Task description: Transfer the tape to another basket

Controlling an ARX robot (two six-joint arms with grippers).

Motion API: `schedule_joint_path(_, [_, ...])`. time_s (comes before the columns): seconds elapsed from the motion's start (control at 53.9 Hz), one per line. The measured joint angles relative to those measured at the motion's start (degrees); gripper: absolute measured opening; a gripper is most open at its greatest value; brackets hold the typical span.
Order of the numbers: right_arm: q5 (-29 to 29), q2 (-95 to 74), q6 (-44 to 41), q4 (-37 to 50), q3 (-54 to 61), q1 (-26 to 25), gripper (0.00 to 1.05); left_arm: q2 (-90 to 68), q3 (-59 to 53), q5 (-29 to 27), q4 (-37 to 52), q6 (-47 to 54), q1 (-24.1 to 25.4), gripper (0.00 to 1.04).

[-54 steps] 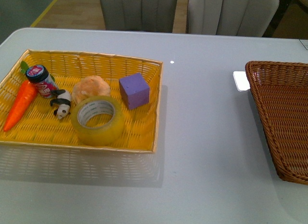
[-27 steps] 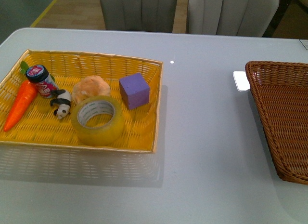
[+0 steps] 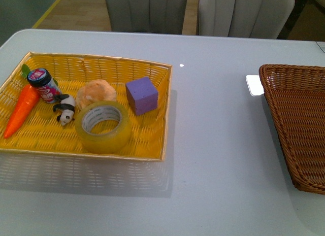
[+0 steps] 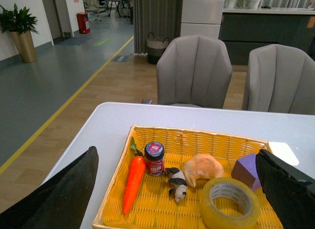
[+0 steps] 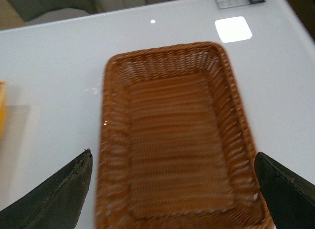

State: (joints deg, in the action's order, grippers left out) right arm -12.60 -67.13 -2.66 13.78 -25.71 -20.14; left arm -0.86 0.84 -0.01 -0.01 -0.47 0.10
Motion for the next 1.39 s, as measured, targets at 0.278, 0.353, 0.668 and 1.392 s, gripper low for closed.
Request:
schedule_joint_path(0.278, [2.58,-42.58,-8.2,5.11,-23.47,-6.75,0.96,0.0,-0.02,0.0,0.0,0.0,0.0,0.96])
schedule_joint_path(0.353, [3.54,-49.44,-8.83,4.07,-28.28,-7.8,0.96,0.0,-0.02,0.0,0.0,0.0,0.0,0.96])
schedule_joint_path(0.668, [4.33,-60.06,-10.49,1.49,-36.48,-7.61,0.96,0.0,-0.02,0.0,0.0,0.0,0.0,0.96])
schedule_joint_path(1.392, [-0.59,-60.02,-4.11,1.38,-34.05,-3.87,0.12,0.0,-0.02,0.0,0.0,0.0,0.0,0.96])
